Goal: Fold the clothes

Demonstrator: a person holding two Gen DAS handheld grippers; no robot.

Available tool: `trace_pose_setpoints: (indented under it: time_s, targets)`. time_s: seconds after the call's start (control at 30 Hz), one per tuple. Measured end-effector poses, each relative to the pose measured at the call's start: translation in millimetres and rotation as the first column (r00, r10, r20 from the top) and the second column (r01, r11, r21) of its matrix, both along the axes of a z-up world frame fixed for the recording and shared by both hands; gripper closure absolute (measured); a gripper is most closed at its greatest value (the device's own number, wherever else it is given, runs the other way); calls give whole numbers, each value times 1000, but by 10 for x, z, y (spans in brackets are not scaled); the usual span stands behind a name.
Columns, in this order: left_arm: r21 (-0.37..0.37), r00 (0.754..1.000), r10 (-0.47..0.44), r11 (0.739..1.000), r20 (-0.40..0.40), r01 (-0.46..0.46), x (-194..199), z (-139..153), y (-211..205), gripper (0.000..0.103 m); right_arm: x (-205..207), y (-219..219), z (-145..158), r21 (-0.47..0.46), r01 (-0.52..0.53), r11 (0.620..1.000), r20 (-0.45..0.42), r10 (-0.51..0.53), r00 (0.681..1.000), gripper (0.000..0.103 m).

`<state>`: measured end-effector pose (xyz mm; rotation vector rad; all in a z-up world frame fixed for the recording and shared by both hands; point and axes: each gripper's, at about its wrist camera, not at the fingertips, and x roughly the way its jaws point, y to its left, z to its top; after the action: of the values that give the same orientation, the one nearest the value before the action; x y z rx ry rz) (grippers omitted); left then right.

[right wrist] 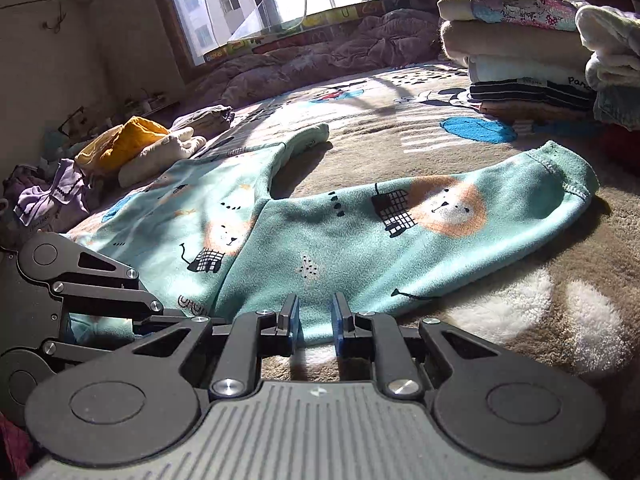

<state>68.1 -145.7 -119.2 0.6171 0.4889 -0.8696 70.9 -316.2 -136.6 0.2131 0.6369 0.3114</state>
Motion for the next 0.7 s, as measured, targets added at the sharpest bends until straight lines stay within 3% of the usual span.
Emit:
trace_pose_setpoints:
  time_s: [0.13, 0.2, 0.23, 0.3, 0.37, 0.4, 0.47, 0.57, 0.63, 0.7]
  targets:
    - [-22, 1000, -16, 1000, -21, 15, -31, 85, 77, 97, -130, -13, 58, -56, 33, 998, 38, -30, 999, 101]
    - [-78, 999, 8, 997, -32, -10, -19, 195, 189, 95, -218, -4, 82, -63, 55, 997, 82, -50, 995, 100]
    - [-111, 999, 24, 993, -33, -27, -6, 246, 243, 95, -260, 27, 112, -84, 62, 995, 114, -52, 992, 90]
    - [-152, 997, 65, 986, -49, -71, 57, 293, 329, 95, -346, 116, 191, -98, 15, 995, 196, 4, 981, 88]
    - [-136, 991, 116, 983, -73, -125, 137, 223, 356, 95, -376, 266, 223, -141, -57, 988, 228, 89, 970, 89]
    - [-118, 986, 143, 981, -85, -152, 178, 171, 360, 95, -356, 338, 221, -171, -92, 981, 232, 131, 964, 89]
    - [-97, 980, 174, 978, -97, -184, 229, 44, 388, 95, -218, 499, 66, -236, -145, 961, 66, 165, 984, 85]
    - [-105, 975, 191, 974, -114, -203, 248, 51, 444, 95, -345, 433, 213, -248, -155, 956, 23, 166, 986, 85]
    - [-106, 975, 191, 973, -112, -203, 242, 51, 458, 95, -525, 371, 294, -262, -136, 955, 33, 150, 988, 85]
    - [-104, 976, 189, 974, -106, -200, 232, 44, 460, 94, -528, 424, 325, -229, -128, 965, 132, 161, 978, 85]
